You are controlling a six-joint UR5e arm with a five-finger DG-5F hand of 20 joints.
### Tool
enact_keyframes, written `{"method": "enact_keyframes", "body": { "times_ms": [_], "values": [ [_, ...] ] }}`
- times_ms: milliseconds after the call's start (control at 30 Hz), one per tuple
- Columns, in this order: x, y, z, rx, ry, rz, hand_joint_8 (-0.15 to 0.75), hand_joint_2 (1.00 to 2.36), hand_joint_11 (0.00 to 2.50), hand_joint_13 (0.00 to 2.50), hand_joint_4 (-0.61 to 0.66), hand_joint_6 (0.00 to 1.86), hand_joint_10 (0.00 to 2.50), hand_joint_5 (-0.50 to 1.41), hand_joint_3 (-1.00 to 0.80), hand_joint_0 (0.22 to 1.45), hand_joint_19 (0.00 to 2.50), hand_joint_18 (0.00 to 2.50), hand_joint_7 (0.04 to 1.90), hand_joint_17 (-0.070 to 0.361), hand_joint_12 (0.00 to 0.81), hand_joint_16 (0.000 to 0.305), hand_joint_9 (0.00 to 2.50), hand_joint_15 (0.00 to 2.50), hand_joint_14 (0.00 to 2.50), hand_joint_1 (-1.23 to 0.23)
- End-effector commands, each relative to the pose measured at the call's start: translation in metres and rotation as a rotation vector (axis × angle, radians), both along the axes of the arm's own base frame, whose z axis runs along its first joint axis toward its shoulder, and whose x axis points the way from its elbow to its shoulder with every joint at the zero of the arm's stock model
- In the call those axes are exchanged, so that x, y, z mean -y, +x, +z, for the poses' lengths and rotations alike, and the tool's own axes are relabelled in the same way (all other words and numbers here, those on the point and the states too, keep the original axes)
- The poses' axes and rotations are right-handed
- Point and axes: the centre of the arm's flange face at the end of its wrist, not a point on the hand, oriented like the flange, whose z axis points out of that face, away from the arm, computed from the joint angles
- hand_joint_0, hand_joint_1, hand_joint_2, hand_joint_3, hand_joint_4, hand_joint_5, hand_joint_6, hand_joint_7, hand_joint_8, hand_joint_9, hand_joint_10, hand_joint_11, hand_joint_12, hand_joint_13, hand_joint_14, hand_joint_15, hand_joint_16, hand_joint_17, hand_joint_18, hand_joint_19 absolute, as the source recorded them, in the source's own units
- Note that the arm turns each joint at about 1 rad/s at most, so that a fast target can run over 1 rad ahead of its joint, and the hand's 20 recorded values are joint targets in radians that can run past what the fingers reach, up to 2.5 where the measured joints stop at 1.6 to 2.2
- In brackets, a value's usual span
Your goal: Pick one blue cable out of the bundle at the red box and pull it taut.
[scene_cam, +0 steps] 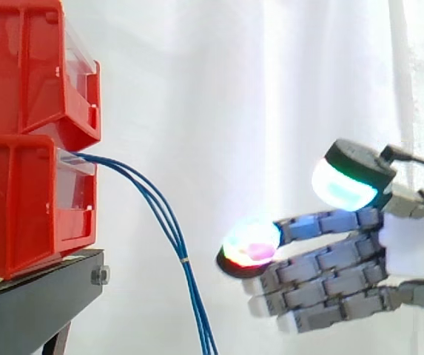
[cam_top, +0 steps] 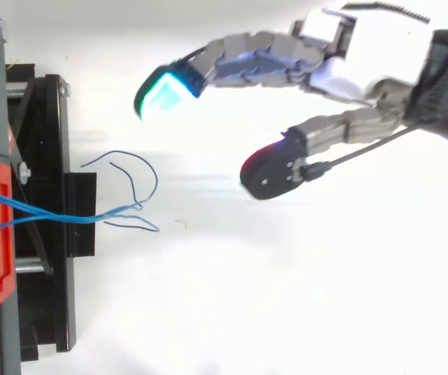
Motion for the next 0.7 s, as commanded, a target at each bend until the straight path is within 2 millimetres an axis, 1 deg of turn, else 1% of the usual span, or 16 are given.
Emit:
{"method": "enact_keyframes", "body": {
  "times_ms": [0, 33, 67, 100, 133, 333, 367, 433, 467, 633, 667],
  "values": [
    [-0.011, 0.032, -0.028, 0.02, 0.063, 0.018, 0.296, 1.0, 0.0, 0.31, 0.33, 0.5, 0.0, -0.19, -0.5, 0.53, 0.11, 0.24, 0.68, 0.116, 0.375, 0.051, 0.38, 0.1, 0.0, -0.65],
    [-0.014, 0.041, -0.029, 0.028, 0.088, 0.026, 0.296, 1.0, 0.0, 0.32, 0.33, 0.5, 0.0, -0.19, -0.5, 0.53, 0.1, 0.24, 0.68, 0.116, 0.375, 0.051, 0.38, 0.1, 0.0, -0.65],
    [-0.014, 0.044, -0.029, 0.026, 0.098, 0.029, 0.297, 1.0, 0.0, 0.32, 0.33, 0.5, 0.0, -0.19, -0.5, 0.53, 0.11, 0.24, 0.68, 0.116, 0.374, 0.051, 0.38, 0.1, 0.0, -0.65],
    [-0.016, 0.049, -0.032, 0.019, 0.111, 0.034, 0.297, 1.0, 0.0, 0.32, 0.33, 0.5, 0.0, -0.19, -0.5, 0.53, 0.1, 0.24, 0.68, 0.115, 0.373, 0.051, 0.38, 0.1, 0.0, -0.65],
    [-0.018, 0.051, -0.029, 0.02, 0.114, 0.036, 0.296, 1.0, 0.0, 0.32, 0.33, 0.5, 0.0, -0.19, -0.5, 0.53, 0.11, 0.25, 0.68, 0.115, 0.375, 0.051, 0.38, 0.1, 0.0, -0.65],
    [-0.02, 0.054, -0.027, 0.03, 0.088, 0.041, 0.296, 1.0, 0.0, 0.33, 0.33, 0.5, 0.0, -0.19, -0.5, 0.53, 0.1, 0.25, 0.68, 0.115, 0.375, 0.051, 0.38, 0.11, 0.0, -0.65],
    [-0.022, 0.055, -0.035, 0.024, 0.08, 0.042, 0.297, 1.0, 0.0, 0.33, 0.33, 0.5, 0.0, -0.19, -0.5, 0.53, 0.1, 0.25, 0.68, 0.115, 0.375, 0.051, 0.38, 0.11, 0.0, -0.65],
    [-0.022, 0.056, -0.04, 0.026, 0.079, 0.042, 0.298, 1.0, 0.0, 0.33, 0.33, 0.5, 0.0, -0.19, -0.5, 0.53, 0.11, 0.26, 0.68, 0.115, 0.373, 0.051, 0.38, 0.1, 0.0, -0.65],
    [-0.023, 0.058, -0.052, 0.021, 0.082, 0.044, 0.297, 1.0, 0.0, 0.33, 0.33, 0.5, 0.0, -0.19, -0.5, 0.53, 0.11, 0.26, 0.68, 0.115, 0.373, 0.051, 0.38, 0.11, 0.0, -0.65],
    [-0.034, 0.069, -0.061, 0.054, 0.084, 0.068, 0.295, 1.0, 0.0, 0.33, 0.35, 0.5, 0.0, -0.18, -0.5, 0.54, 0.12, 0.26, 0.75, 0.115, 0.371, 0.051, 0.38, 0.11, 0.0, -0.66],
    [-0.035, 0.071, -0.058, 0.06, 0.084, 0.068, 0.296, 1.0, 0.0, 0.33, 0.35, 0.5, 0.0, -0.17, -0.5, 0.54, 0.12, 0.26, 0.75, 0.115, 0.371, 0.051, 0.38, 0.11, 0.0, -0.67]
  ]
}}
